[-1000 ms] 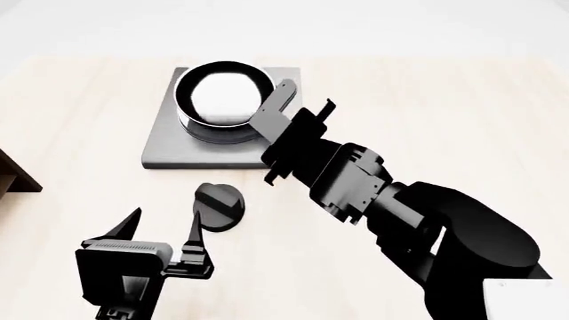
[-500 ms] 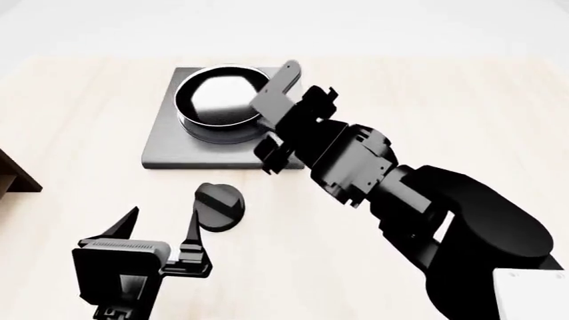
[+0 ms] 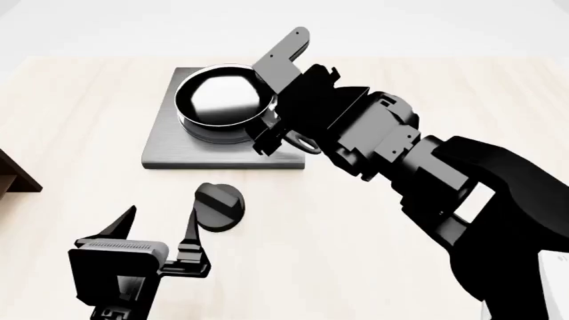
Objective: Turn on the stove and put the frying pan on it.
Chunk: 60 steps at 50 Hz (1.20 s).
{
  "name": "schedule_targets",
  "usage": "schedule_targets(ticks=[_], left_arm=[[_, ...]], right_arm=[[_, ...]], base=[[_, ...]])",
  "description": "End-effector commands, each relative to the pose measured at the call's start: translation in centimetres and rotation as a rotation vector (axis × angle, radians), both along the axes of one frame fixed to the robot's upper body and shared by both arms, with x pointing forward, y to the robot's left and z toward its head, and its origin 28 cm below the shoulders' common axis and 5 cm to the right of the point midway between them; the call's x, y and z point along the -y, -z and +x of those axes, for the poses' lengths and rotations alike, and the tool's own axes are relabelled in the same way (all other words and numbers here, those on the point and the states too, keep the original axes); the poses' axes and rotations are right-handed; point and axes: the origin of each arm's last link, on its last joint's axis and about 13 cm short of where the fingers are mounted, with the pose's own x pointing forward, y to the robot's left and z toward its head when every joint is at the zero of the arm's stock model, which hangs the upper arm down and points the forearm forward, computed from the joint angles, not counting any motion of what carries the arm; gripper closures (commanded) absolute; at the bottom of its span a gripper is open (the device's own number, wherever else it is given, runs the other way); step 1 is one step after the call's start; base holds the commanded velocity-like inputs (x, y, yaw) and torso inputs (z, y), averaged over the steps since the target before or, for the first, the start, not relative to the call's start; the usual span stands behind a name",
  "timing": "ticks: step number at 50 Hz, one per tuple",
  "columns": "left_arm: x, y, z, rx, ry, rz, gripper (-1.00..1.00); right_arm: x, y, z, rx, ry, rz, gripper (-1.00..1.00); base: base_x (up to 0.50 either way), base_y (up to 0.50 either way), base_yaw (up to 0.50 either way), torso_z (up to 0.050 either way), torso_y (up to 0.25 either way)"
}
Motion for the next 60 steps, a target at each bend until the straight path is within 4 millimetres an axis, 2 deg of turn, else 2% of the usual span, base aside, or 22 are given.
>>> schedule_targets(ticks=[1,10,18,27,33,34,38,42,43,47,52,56,60], left_arm=[[0.0,-0.2,-0.1,0.005,-0.001,0.004,-1.00],[0.0,-0.4,-0.1,0.011,-0.009,0.009,-1.00],[0.1,-0.7,-0.2,0.014,-0.014,0.012,-1.00],[-0.1,-1.6,0.0,0.052,-0.035,0.010,-1.00],[-0.6,-3.1,0.0,0.116,-0.071,0.019,-1.00],[-0.6,-3.4,-0.1,0.144,-0.093,0.047,-1.00],[-0.7,-4.0,-0.1,0.161,-0.097,0.034,-1.00],[-0.8,-4.7,-0.5,0.225,-0.094,0.052,-1.00],[-0.8,-4.7,-0.5,0.225,-0.094,0.052,-1.00],[-1.1,-5.9,-1.1,0.313,-0.127,0.045,-1.00],[-1.5,-6.8,-1.8,0.390,-0.138,0.034,-1.00],[-1.8,-7.5,-2.4,0.472,-0.150,0.041,-1.00],[-2.2,-8.5,-3.4,0.576,-0.141,0.012,-1.00]], right_arm=[[1.0,-2.2,-0.9,0.040,-0.010,0.034,-1.00],[2.9,-3.7,-2.0,0.179,0.028,0.063,-1.00],[4.8,-3.1,-6.2,0.324,0.012,0.138,-1.00],[7.5,-2.2,-8.8,0.461,0.070,0.256,-1.00],[9.9,-0.2,-12.0,0.551,0.118,0.348,-1.00],[10.5,0.2,-13.0,0.580,0.134,0.378,-1.00],[11.4,0.8,-14.9,0.648,0.168,0.416,-1.00],[12.5,2.3,-17.8,0.730,0.205,0.506,-1.00],[12.5,2.3,-17.8,0.730,0.205,0.506,-1.00],[13.6,2.9,-19.9,0.792,0.204,0.597,-1.00],[14.1,4.1,-21.9,0.879,0.177,0.617,-1.00],[14.4,5.3,-22.9,0.946,0.229,0.623,-1.00],[15.4,5.1,-24.3,1.021,0.275,0.716,-1.00]], base=[[0.00,0.00,0.00,0.000,0.000],[0.00,0.00,0.00,0.000,0.000],[0.00,0.00,0.00,0.000,0.000],[0.00,0.00,0.00,0.000,0.000],[0.00,0.00,0.00,0.000,0.000],[0.00,0.00,0.00,0.000,0.000],[0.00,0.00,0.00,0.000,0.000],[0.00,0.00,0.00,0.000,0.000],[0.00,0.00,0.00,0.000,0.000],[0.00,0.00,0.00,0.000,0.000],[0.00,0.00,0.00,0.000,0.000],[0.00,0.00,0.00,0.000,0.000],[0.00,0.00,0.00,0.000,0.000]])
